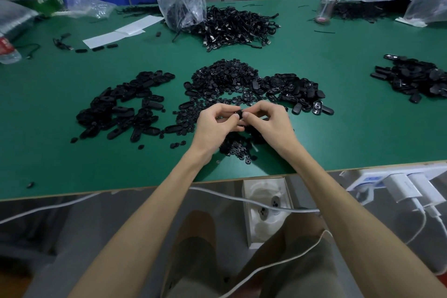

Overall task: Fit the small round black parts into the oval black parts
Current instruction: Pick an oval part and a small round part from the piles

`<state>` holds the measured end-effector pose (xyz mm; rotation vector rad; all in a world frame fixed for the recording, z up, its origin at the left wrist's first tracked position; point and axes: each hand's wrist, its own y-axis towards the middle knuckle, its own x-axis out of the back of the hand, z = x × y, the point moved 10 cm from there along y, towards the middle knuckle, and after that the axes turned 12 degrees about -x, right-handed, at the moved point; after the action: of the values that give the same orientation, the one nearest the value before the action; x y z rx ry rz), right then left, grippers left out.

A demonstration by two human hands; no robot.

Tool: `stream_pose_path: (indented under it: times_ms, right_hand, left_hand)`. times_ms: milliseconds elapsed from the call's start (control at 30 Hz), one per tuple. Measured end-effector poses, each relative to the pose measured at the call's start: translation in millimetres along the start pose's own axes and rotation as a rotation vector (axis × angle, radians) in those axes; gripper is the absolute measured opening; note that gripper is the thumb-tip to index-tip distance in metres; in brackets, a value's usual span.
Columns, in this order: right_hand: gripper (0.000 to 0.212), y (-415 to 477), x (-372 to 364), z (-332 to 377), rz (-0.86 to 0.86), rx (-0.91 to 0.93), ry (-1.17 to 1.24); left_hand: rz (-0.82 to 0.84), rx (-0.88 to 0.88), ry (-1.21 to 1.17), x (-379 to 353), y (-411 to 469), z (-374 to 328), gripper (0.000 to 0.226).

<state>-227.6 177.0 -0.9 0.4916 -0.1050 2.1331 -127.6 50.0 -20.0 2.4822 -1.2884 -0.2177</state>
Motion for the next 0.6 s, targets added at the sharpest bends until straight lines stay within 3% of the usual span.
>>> stream_pose_path:
  times_ms: [267,500,600]
  right_hand:
    - [0.037,-3,-7,6,0.087,0.03,0.04]
    - [0.012,2,0,-3,0.043,-0.001,0.155]
    - [0.013,2,0,-6,0.049,-0.023,0.189]
  left_hand:
    - [-0.097,0.011,-0.031,9,1,4,0.009]
    - [-0.045,0.012,-0.056,4,0,1,0.015]
    - [-0.027,0.009,-0.041,2,-1,-1,0.015]
